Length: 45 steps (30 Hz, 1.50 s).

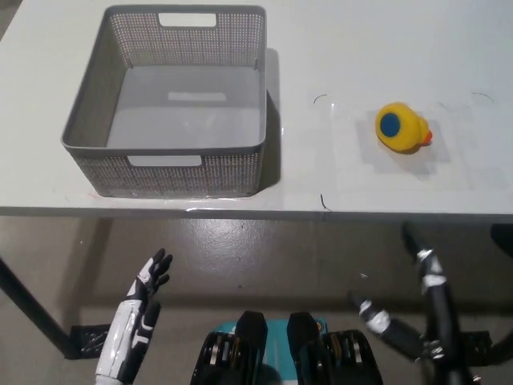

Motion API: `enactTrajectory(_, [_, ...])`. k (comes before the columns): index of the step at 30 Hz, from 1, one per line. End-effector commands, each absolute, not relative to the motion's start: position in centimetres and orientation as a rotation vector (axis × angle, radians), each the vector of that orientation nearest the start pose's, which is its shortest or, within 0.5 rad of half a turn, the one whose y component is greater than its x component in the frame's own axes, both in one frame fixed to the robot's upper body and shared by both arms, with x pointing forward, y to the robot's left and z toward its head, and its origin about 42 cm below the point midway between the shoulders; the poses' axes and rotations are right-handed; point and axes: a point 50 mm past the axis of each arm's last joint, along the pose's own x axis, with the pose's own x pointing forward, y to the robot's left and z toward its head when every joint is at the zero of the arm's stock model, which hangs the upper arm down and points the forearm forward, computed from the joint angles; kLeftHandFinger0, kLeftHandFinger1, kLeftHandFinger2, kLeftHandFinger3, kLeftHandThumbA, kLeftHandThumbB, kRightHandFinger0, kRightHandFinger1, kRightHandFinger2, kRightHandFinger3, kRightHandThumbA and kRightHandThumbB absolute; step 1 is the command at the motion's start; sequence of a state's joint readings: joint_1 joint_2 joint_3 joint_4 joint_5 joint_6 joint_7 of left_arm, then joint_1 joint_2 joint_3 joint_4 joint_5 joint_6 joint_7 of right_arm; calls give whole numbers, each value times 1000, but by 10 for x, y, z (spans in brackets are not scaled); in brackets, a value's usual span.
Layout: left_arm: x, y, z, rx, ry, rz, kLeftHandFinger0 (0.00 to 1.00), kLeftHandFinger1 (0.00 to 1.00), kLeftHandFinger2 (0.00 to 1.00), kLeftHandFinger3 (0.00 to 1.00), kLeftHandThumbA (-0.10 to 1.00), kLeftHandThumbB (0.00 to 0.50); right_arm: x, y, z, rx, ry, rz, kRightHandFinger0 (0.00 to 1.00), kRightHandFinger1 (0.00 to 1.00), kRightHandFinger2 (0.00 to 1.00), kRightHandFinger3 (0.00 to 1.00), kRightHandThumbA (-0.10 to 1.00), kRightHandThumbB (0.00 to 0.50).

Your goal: Use the right hand to pick up a yellow duck toy and place it into a container on the left hand side

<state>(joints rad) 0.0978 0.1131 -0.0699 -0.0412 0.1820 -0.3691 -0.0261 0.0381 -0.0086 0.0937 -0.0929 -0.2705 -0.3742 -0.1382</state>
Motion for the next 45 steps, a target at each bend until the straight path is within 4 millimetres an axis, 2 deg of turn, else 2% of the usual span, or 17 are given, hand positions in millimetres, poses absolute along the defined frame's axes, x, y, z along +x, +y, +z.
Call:
enactTrajectory(1, [243,222,117,339,-422,-202,1000,1000,1000,1000,1000,327,285,-209,190,-371,-565,-75,1000,1000,1000,1000,783,376])
enactTrajectory(2, [243,221,117,336,-426,-206,1000,1000,1000,1000,1000,314,294,-217,201,-415,-563,-87,1000,1000,1000,1000,755,417])
enactTrajectory(4, [243,222,116,330,-426,-206,1000,1000,1000,1000,1000,317,313,-232,226,-535,-559,-136,1000,1000,1000,1000,711,455])
enactTrajectory(6, [243,221,116,331,-424,-203,1000,1000,1000,1000,1000,316,322,-238,238,-614,-548,-166,1000,1000,1000,1000,692,471])
enactTrajectory(7, [242,220,115,326,-425,-199,1000,1000,1000,1000,1000,323,332,-244,249,-669,-543,-187,1000,1000,1000,1000,616,486])
enactTrajectory(9, [242,219,116,327,-430,-199,1000,1000,1000,1000,1000,326,345,-251,264,-716,-527,-187,1000,1000,1000,1000,543,495])
enactTrajectory(11, [242,220,116,329,-431,-200,1000,1000,1000,1000,1000,329,359,-259,280,-767,-500,-182,1000,1000,1000,1000,538,500])
enactTrajectory(14, [243,219,116,322,-433,-203,1000,1000,1000,1000,1000,316,381,-269,305,-871,-486,-176,1000,1000,1000,1000,626,486])
enactTrajectory(16, [244,218,116,320,-433,-205,1000,1000,1000,1000,1000,325,404,-272,327,-954,-461,-167,1000,1000,1000,1000,692,496])
enactTrajectory(19, [244,216,115,327,-433,-207,1000,1000,1000,1000,1000,323,432,-274,348,-1101,-390,-147,1000,1000,1000,1000,839,500])
enactTrajectory(24, [246,216,115,326,-433,-211,1000,1000,1000,1000,1000,315,488,-276,374,-1241,-270,-91,1000,1000,1000,1000,802,500])
enactTrajectory(30, [247,214,115,331,-435,-217,1000,1000,1000,1000,1000,316,540,-278,392,-1318,-125,-38,1000,1000,1000,1000,825,500])
enactTrajectory(31, [247,214,116,333,-435,-218,1000,1000,1000,1000,1000,315,543,-278,393,-1325,-110,-33,1000,1000,1000,1000,825,500])
enactTrajectory(33, [247,214,116,332,-436,-219,1000,1000,1000,1000,1000,315,561,-278,396,-1331,2,-9,1000,1000,1000,1000,829,500])
enactTrajectory(38, [248,214,115,335,-434,-225,1000,1000,1000,1000,1000,323,580,-277,391,-1315,147,43,1000,1000,1000,1000,893,500])
enactTrajectory(41, [249,214,116,346,-437,-232,1000,1000,1000,1000,1000,322,586,-280,384,-1321,245,103,1000,1000,1000,1000,953,500])
enactTrajectory(45, [250,213,116,348,-436,-240,1000,1000,1000,1000,1000,324,589,-288,375,-1273,374,183,1000,1000,1000,1000,969,488])
